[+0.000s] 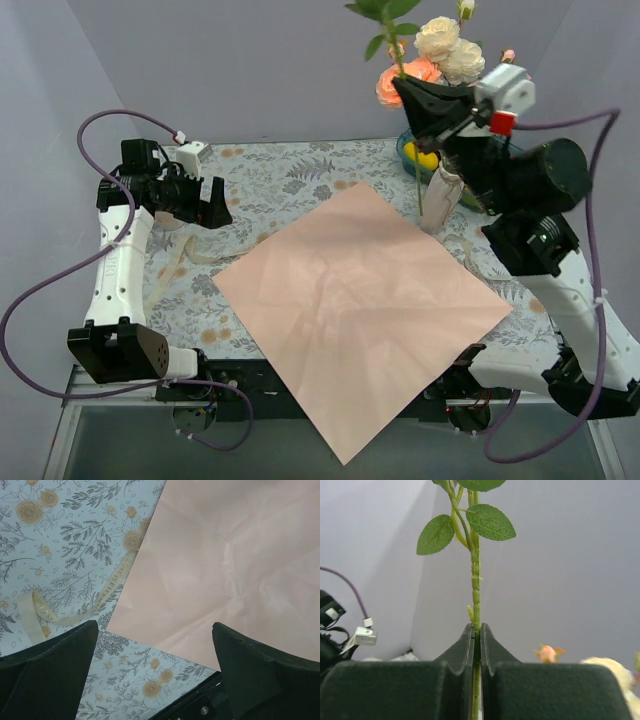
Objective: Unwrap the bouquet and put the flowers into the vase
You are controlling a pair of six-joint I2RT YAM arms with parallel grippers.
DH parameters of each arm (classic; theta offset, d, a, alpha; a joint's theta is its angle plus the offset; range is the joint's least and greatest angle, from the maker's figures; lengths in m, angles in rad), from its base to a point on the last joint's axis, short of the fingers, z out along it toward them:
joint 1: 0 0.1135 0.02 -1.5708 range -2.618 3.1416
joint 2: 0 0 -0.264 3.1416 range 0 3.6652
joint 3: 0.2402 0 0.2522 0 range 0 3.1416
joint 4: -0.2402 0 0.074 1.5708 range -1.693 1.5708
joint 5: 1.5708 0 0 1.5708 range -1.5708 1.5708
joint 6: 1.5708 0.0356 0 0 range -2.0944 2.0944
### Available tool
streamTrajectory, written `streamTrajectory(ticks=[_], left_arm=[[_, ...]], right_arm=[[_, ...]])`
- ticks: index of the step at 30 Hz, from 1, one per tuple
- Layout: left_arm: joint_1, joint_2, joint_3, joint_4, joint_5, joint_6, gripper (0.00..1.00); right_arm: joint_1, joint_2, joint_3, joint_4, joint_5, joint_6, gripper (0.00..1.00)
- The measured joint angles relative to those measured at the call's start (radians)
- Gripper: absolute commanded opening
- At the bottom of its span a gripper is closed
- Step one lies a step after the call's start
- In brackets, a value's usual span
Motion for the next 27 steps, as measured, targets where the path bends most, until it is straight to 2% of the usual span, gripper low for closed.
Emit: streamTrajectory(ticks=[7, 12, 17, 27], left_arm=[[0.000, 0.032, 0.006, 0.010, 0.001, -0.012, 0.98], [0.000, 0.044, 0.009, 0.015, 0.002, -0.014, 0.98], [0.000, 0.062, 0.026, 0.020, 0.002, -0.016, 0.98], [0.000, 0.084, 0.043, 0.037, 0.001, -0.015, 0.98]], right_arm=[[-0.004, -0.246, -0.317, 0.283, 0.297, -0.173, 0.01], [-0.056, -0.265, -0.476, 0.511, 0.437, -0.290, 0.01], [-0.209, -0.190, -0.500, 0.609, 0.470, -0.290, 0.01], [-0.504, -0.108, -0.534, 0.703, 0.417, -0.082, 0.01]])
